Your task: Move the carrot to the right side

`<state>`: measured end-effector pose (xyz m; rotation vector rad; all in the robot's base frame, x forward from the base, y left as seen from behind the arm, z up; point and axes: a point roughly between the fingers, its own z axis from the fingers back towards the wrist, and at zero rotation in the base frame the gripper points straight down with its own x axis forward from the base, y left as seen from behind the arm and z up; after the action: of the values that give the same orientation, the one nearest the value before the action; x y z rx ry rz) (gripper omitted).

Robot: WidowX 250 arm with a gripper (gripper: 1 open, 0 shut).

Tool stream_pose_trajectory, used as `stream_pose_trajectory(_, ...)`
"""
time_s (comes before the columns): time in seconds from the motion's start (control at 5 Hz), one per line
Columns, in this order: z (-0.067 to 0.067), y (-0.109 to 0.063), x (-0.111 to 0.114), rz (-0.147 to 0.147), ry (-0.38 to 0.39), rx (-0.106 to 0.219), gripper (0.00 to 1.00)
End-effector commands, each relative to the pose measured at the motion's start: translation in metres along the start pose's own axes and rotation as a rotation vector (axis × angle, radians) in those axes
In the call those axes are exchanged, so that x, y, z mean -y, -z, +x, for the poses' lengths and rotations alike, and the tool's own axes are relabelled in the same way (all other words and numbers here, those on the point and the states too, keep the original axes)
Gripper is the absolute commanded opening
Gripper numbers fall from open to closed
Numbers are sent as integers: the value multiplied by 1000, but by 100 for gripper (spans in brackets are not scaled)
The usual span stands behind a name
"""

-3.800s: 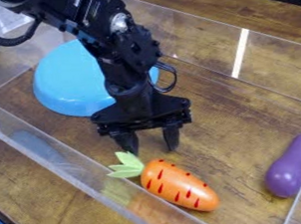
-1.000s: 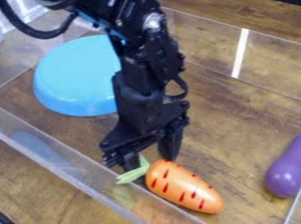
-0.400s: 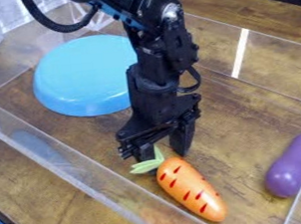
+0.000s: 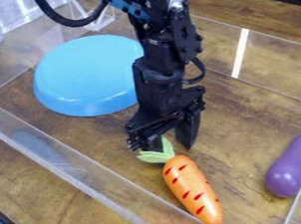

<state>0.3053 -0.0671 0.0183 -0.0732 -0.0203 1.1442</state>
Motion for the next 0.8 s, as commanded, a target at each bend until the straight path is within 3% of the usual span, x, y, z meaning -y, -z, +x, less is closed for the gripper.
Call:
stream_pose_trajectory(0.0,3,-7,-3,-19,-12,8,100)
stream_pose_trajectory(0.6,-3,-8,-9,-4,-56,5,100)
